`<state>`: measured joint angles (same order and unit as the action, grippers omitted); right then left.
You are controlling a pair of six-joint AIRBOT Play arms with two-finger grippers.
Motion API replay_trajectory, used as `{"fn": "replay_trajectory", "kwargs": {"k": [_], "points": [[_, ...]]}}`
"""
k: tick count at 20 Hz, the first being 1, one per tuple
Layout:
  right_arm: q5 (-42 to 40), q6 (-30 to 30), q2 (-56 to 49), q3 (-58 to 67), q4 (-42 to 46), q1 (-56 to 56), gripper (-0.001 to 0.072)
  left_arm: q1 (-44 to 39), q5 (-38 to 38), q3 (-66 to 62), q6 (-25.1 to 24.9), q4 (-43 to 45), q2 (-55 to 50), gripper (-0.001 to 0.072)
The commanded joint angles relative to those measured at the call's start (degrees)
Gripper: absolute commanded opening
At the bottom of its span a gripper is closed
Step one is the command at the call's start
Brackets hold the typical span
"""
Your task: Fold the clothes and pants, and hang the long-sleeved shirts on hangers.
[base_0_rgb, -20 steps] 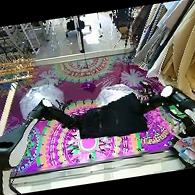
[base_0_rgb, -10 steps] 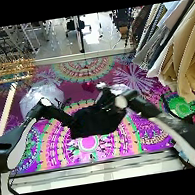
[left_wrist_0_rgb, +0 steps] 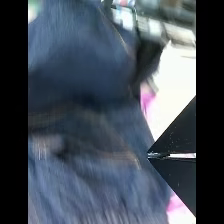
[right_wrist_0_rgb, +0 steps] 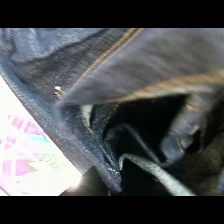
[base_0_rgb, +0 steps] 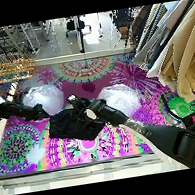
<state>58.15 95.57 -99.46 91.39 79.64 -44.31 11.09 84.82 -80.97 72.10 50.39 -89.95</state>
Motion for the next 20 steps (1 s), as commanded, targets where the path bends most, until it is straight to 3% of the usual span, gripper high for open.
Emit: {"fn": "replay_trajectory", "kwargs": {"k": [1, 3, 6, 12, 16, 20], "points": [[5.3, 1.6, 0.5, 1.8, 2.2, 2.6, 0.0024, 3.1, 0.3, 1.7, 0.2, 5.5, 0.9, 0.0005], [9.6, 1.9, 1.6, 1.8, 3.0, 5.7, 0.0024, 0.7, -1.2, 5.1, -2.9, 2.7, 0.2, 0.0005], [16.0, 1.4, 3.5, 1.7, 5.8, 9.6, 0.0023, -4.9, -6.4, 8.5, -3.6, 2.8, -2.2, 0.0005], [30.5, 0.8, 7.3, 1.6, 23.2, 14.9, 0.0023, -15.3, -12.1, 8.5, -4.9, 1.4, -6.2, 0.0005], [30.7, 0.8, 9.6, 1.7, 24.2, 19.3, 0.0023, -18.5, -14.7, 8.5, -5.7, 0.0, -6.2, 0.0005], [27.3, 0.8, 9.6, 1.6, 20.5, 18.9, 0.0023, -20.7, -15.7, 8.5, -11.5, -12.2, -6.2, 0.0006]]}}
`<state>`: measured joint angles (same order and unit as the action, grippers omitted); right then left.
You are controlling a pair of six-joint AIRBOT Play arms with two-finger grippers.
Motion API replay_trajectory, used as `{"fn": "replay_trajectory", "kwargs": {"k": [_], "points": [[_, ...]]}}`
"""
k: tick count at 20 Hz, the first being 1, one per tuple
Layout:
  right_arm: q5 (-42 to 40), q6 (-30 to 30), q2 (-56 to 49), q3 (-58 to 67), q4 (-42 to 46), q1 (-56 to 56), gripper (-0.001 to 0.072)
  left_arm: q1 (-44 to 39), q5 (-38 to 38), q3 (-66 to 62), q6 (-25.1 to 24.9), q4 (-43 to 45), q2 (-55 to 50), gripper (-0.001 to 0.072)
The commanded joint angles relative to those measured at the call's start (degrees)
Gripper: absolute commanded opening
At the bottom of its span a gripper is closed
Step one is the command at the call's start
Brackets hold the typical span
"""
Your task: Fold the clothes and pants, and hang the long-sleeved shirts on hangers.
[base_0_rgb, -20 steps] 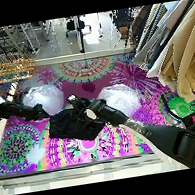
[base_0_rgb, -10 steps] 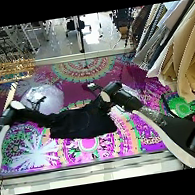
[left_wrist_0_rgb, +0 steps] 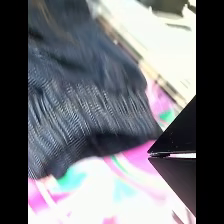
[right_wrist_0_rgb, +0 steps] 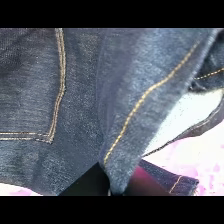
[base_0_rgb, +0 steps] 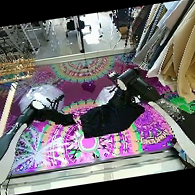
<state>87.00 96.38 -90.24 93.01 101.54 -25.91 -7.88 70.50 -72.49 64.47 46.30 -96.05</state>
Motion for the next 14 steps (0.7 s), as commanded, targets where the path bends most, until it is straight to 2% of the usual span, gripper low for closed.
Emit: {"fn": "replay_trajectory", "kwargs": {"k": [1, 4, 8, 14], "points": [[-2.4, 0.0, 0.4, 0.0, -1.3, 0.4, 0.0023, -2.2, -1.6, 0.0, -4.9, -10.6, -0.1, 0.0005], [-2.5, 0.0, 0.5, 0.0, -1.5, 0.4, 0.0023, -3.6, -4.7, 0.0, -4.6, -10.1, -0.8, 0.0005], [-3.8, 0.0, 0.5, 0.1, -4.4, -0.2, 0.0023, -4.2, -5.4, 0.0, 0.2, -4.8, -5.1, 0.0005], [-12.4, 0.0, 0.5, 0.1, -11.0, -8.5, 0.0023, -4.3, -5.6, 0.0, 1.6, -4.3, -6.5, 0.0005]]}}
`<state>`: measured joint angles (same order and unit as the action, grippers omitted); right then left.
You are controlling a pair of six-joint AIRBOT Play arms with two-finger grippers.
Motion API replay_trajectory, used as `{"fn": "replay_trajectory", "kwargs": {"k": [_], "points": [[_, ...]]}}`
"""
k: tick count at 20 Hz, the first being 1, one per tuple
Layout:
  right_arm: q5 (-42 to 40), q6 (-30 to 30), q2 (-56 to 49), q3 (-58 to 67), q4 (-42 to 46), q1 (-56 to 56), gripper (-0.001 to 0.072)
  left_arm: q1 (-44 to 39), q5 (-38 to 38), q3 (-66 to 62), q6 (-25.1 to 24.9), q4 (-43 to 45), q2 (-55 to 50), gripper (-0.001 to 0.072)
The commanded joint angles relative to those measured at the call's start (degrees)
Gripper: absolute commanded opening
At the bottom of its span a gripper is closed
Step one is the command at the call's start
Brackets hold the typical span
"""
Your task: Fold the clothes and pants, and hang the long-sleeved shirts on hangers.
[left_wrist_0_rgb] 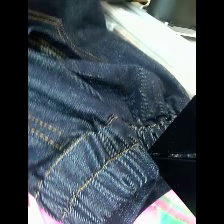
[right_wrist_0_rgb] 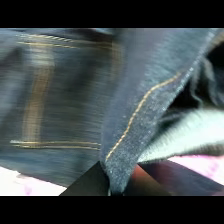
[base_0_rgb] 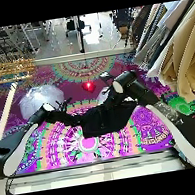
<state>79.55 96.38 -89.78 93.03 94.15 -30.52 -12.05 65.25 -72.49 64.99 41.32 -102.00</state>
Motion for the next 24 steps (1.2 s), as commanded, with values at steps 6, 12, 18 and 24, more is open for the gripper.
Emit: {"fn": "replay_trajectory", "kwargs": {"k": [6, 12, 18, 24], "points": [[-14.5, 1.2, -2.1, 0.0, -6.9, -14.0, 0.0025, 0.2, 0.1, 0.0, 1.7, 0.6, -0.5, 0.0005], [-10.6, 1.9, -7.4, -0.3, -16.3, -14.9, 0.0248, 6.4, 3.0, 0.0, 1.7, -1.6, 1.4, 0.0005], [-6.7, -1.0, -0.9, 0.4, -9.4, -14.4, 0.025, 16.7, 5.7, 0.0, 1.5, -4.2, 5.7, 0.0006], [-5.9, 2.5, 8.5, -5.3, -13.6, 4.3, 0.058, 18.1, 10.9, 0.0, -3.8, -15.0, 8.5, 0.0005]]}}
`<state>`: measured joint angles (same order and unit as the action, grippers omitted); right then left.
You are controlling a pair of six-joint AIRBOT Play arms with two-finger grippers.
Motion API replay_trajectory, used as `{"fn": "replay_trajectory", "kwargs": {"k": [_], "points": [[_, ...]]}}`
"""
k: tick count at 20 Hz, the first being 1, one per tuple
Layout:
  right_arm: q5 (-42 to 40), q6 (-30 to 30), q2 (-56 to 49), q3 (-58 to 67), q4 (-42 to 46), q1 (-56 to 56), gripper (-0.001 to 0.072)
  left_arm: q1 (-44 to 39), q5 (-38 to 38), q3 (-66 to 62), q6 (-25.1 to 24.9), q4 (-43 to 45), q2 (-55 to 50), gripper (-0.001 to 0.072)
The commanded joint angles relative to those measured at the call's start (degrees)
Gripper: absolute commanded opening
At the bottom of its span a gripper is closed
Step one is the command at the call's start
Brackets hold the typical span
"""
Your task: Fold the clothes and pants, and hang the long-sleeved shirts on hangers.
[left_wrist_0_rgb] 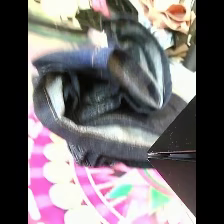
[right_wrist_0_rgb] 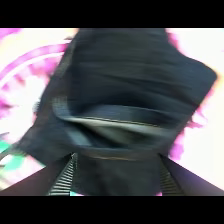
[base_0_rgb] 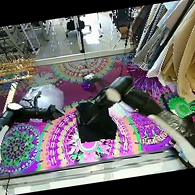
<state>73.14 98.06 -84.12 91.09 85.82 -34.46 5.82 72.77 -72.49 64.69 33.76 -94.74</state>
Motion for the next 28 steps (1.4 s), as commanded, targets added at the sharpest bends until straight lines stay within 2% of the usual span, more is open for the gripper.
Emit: {"fn": "replay_trajectory", "kwargs": {"k": [1, 4, 5, 6, 7, 9, 11, 12, 14, 15, 17, 19, 23, 24, 25, 26, 28], "points": [[-1.4, -1.1, 2.8, -7.1, -10.4, 11.8, 0.058, -1.0, 4.1, 0.0, -4.8, -11.0, 1.3, 0.0005], [-13.2, -7.3, 2.7, -18.6, -26.8, 19.9, 0.0561, -5.6, 4.0, 0.0, -5.9, -13.6, 1.3, 0.0006], [-15.9, -14.4, 2.5, -21.4, -34.1, 21.7, 0.0564, -7.1, 3.7, 0.0, -6.1, -13.1, 1.3, 0.0005], [-16.1, -25.2, 2.1, -23.1, -41.7, 23.1, 0.0589, -8.5, 3.1, 0.0, -6.6, -12.8, 1.3, 0.0005], [-15.8, -33.2, 1.6, -23.7, -45.2, 23.5, 0.0653, -9.4, 2.8, 0.0, -6.7, -12.8, 1.3, 0.0005], [-15.9, -42.6, 0.5, -23.7, -46.2, 23.2, 0.0695, -10.2, 2.3, 0.0, -6.7, -12.8, 1.3, 0.0005], [-13.7, -50.5, -1.7, -23.7, -48.9, 22.3, 0.0692, -10.0, 2.0, 0.0, -6.6, -12.8, 1.4, 0.0005], [-11.4, -54.8, -2.7, -23.7, -50.5, 21.8, 0.0603, -9.6, 2.1, 0.0, -6.4, -12.8, 1.4, 0.0005], [-5.2, -59.2, -3.1, -23.7, -51.6, 20.2, 0.0055, -8.7, 2.1, 0.0, -6.0, -12.9, 1.7, 0.0005], [-0.9, -60.1, -2.8, -23.7, -51.5, 19.1, 0.0026, -8.2, 2.0, 0.0, -6.0, -12.9, 1.8, 0.0005], [6.9, -60.0, -2.6, -24.0, -51.2, 16.1, 0.0025, -7.5, 2.0, 0.0, -5.9, -13.4, 1.9, 0.0005], [9.5, -59.5, -2.6, -25.9, -51.1, 12.0, 0.0024, -7.5, 1.8, 0.0, -5.9, -13.5, 1.9, 0.0005], [2.0, -57.3, -2.6, -31.5, -50.9, 2.6, 0.0026, -8.5, 1.3, 0.0, -6.0, -12.8, 1.8, 0.0005], [0.1, -55.4, -2.6, -32.2, -51.0, 1.3, 0.0078, -8.8, 1.2, 0.0, -6.0, -12.3, 1.7, 0.0005], [-0.5, -51.7, -2.5, -32.0, -51.4, 1.2, 0.032, -9.1, 1.2, 0.0, -6.0, -11.7, 1.5, 0.0006], [-0.1, -48.5, -2.3, -31.3, -52.0, 2.0, 0.0501, -9.7, 1.2, 0.0, -6.0, -10.5, 1.3, 0.0006], [0.0, -45.6, 0.6, -30.9, -53.1, 5.9, 0.0512, -11.2, 1.2, 0.0, -6.0, -7.1, 1.0, 0.0005]]}}
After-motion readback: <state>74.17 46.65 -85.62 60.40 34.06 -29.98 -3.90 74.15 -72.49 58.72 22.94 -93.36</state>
